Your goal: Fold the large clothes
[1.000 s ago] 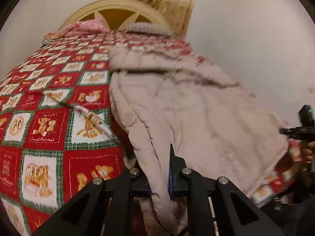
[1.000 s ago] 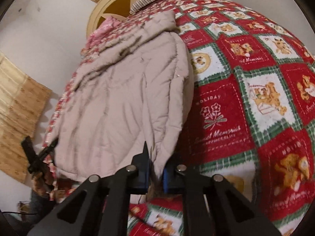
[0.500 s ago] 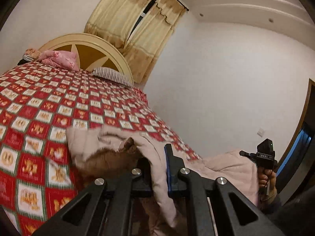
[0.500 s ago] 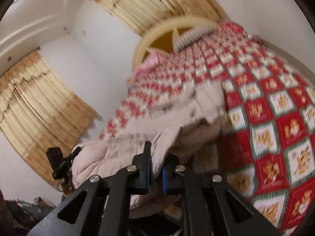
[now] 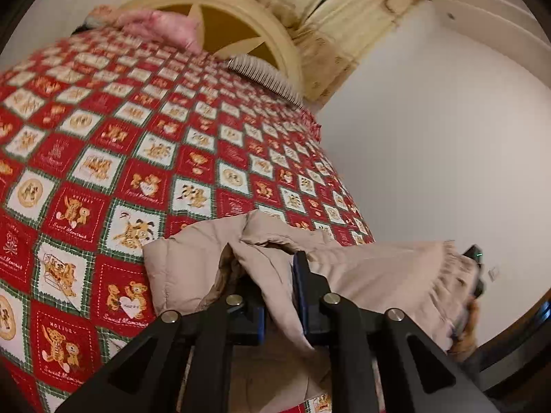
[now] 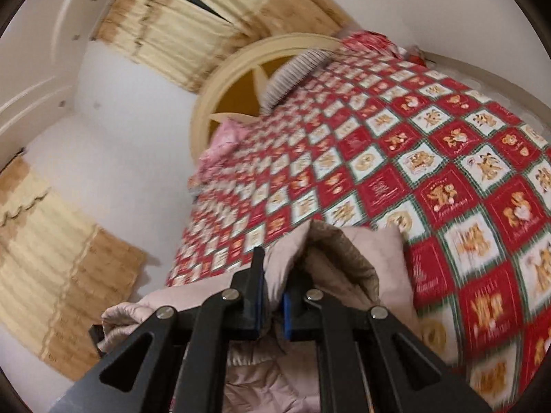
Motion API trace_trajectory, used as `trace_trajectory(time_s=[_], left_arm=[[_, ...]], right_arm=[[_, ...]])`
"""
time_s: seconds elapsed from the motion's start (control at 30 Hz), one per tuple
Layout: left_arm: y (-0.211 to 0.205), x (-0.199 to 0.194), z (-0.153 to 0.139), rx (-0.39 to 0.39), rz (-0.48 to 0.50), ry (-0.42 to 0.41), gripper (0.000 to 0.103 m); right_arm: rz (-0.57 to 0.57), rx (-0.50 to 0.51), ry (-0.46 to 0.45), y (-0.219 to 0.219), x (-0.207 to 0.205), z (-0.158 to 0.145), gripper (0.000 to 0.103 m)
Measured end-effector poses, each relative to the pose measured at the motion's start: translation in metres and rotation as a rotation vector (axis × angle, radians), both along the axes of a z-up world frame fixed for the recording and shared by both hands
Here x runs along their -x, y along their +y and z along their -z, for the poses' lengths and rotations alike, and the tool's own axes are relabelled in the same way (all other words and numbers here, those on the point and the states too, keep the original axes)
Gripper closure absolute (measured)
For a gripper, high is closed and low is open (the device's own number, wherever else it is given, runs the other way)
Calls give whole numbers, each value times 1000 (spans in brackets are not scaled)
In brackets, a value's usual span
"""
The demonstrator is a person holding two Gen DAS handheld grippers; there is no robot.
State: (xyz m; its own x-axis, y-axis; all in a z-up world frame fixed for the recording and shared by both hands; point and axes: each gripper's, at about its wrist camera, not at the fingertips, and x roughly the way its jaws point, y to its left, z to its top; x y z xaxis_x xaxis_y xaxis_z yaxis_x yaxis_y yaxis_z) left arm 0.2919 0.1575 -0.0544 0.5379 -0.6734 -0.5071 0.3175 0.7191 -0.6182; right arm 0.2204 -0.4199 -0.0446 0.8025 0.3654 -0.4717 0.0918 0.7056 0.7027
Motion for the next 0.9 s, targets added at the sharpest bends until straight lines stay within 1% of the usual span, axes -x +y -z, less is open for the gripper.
trace_trajectory(time_s=[0.1, 0.23, 0.27, 0.3, 0.33, 0.37, 0.4, 0.43, 0.5, 0.53, 0.6, 0.63, 0.67, 0.7, 0.77, 0.8, 0.83, 0.87, 0.9], left_arm=[[11, -6, -2, 29, 25, 31, 82], [21, -8, -7, 10, 12, 32, 80], [26, -7, -11, -14, -35, 14, 69], [30, -6, -14, -39, -82, -9, 43], [38, 0, -21, -78, -168, -60, 30], [41, 2, -24, -89, -222, -95, 17], [43, 8, -28, -91, -278, -146, 17], [33, 14, -33, -116, -293, -200, 17], [1, 17, -37, -223, -275, -250, 17], [-23, 20, -39, -279, -252, -287, 17], [-74, 25, -36, -363, -153, -357, 17], [-111, 28, -31, -424, -76, -391, 17], [-133, 30, -28, -458, -34, -410, 17], [-166, 32, -20, -508, 29, -440, 17], [-209, 34, -6, -594, 95, -477, 17], [-233, 30, 8, -650, 119, -484, 17], [-246, 24, 18, -706, 121, -482, 17], [-256, 18, 29, -760, 98, -478, 17], [-262, 10, 40, -793, 73, -465, 17]], right_arm=[[6, -6, 51, -5, -30, 21, 92], [11, -5, 103, -6, -58, 47, 92], [12, -11, 120, -7, -66, 55, 92], [14, -13, 132, -8, -71, 61, 92], [17, -15, 147, -8, -76, 68, 92], [19, -19, 158, -9, -81, 75, 92], [19, -26, 168, -10, -84, 80, 92], [20, -26, 180, -9, -89, 87, 92], [25, -1, 190, -5, -94, 94, 92], [30, 10, 194, -4, -96, 98, 92], [43, 15, 200, -2, -103, 102, 92], [54, 22, 203, -1, -105, 104, 92], [60, 28, 204, 0, -110, 106, 92], [65, 43, 202, 3, -114, 107, 92], [70, 69, 201, 9, -118, 108, 91], [64, 98, 206, 13, -121, 109, 90], [60, 116, 204, 16, -121, 108, 88], [58, 124, 196, 17, -119, 106, 85], [65, 121, 184, 16, -116, 104, 85]])
